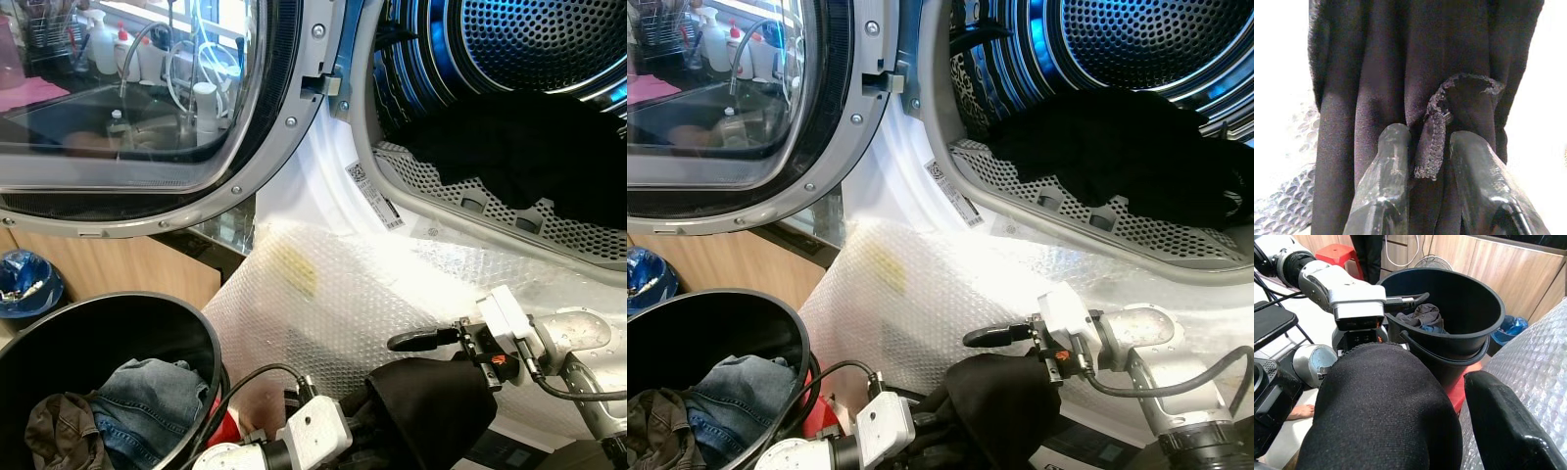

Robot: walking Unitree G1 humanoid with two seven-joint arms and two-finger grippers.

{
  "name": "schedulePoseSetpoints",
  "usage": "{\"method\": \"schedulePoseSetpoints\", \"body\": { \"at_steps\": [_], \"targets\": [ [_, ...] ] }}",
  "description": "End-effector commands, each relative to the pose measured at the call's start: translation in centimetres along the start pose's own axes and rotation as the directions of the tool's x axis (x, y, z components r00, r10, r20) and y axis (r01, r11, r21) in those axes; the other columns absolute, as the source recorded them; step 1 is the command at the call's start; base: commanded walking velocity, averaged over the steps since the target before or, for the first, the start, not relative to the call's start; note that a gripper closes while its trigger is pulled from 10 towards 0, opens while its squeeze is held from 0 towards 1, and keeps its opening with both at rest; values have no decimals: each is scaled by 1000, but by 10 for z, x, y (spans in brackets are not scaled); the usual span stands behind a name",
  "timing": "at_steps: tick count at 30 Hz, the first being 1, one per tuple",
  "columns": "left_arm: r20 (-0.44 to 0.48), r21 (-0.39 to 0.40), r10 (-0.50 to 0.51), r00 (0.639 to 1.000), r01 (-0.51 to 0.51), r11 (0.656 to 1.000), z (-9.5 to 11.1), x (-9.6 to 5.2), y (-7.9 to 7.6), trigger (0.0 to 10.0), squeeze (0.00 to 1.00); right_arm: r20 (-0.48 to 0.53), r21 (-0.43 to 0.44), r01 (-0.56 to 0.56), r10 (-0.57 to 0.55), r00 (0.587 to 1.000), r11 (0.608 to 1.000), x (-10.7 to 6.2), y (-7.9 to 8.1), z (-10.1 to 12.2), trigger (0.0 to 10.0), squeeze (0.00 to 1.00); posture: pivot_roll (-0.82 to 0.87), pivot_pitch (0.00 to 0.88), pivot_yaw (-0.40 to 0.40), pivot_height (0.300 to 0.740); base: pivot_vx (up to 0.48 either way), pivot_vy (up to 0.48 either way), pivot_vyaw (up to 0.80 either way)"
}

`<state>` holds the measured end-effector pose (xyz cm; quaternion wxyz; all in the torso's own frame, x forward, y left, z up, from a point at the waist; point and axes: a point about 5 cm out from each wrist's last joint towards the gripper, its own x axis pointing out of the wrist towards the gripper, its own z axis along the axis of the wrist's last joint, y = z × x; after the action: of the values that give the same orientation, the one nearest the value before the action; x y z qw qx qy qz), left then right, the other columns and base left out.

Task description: Clothes washing

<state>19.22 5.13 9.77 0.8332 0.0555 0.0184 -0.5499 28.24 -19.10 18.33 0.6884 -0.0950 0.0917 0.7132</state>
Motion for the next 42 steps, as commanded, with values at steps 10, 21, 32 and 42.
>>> {"method": "schedulePoseSetpoints", "body": {
  "at_steps": [10, 21, 32, 42],
  "targets": [
    [80, 6, 82, 993, -82, 997, 22, -20, -7, 0, 0, 1, -19, 34, -34, 999, 999, -10, -1, 4, 10000, 0, 43, 66, -183, 740, 0, 0, 0],
    [71, -29, 276, 958, -275, 961, 25, -44, -14, 0, 0, 7, -14, 34, -34, 999, 999, -8, -2, 1, 10000, 0, 72, 72, -184, 740, 0, 0, 0],
    [27, -88, 350, 936, -346, 934, 17, -55, -25, 0, 0, 10, -20, 30, -30, 1000, 999, -6, -3, 3, 10000, 0, 81, 67, -173, 740, 0, 0, 0],
    [26, -73, 339, 940, -337, 939, 20, -55, -23, 0, 0, 14, -20, 34, -34, 999, 999, -5, -1, 3, 10000, 0, 78, 64, -165, 740, 0, 0, 0]
  ]
}}
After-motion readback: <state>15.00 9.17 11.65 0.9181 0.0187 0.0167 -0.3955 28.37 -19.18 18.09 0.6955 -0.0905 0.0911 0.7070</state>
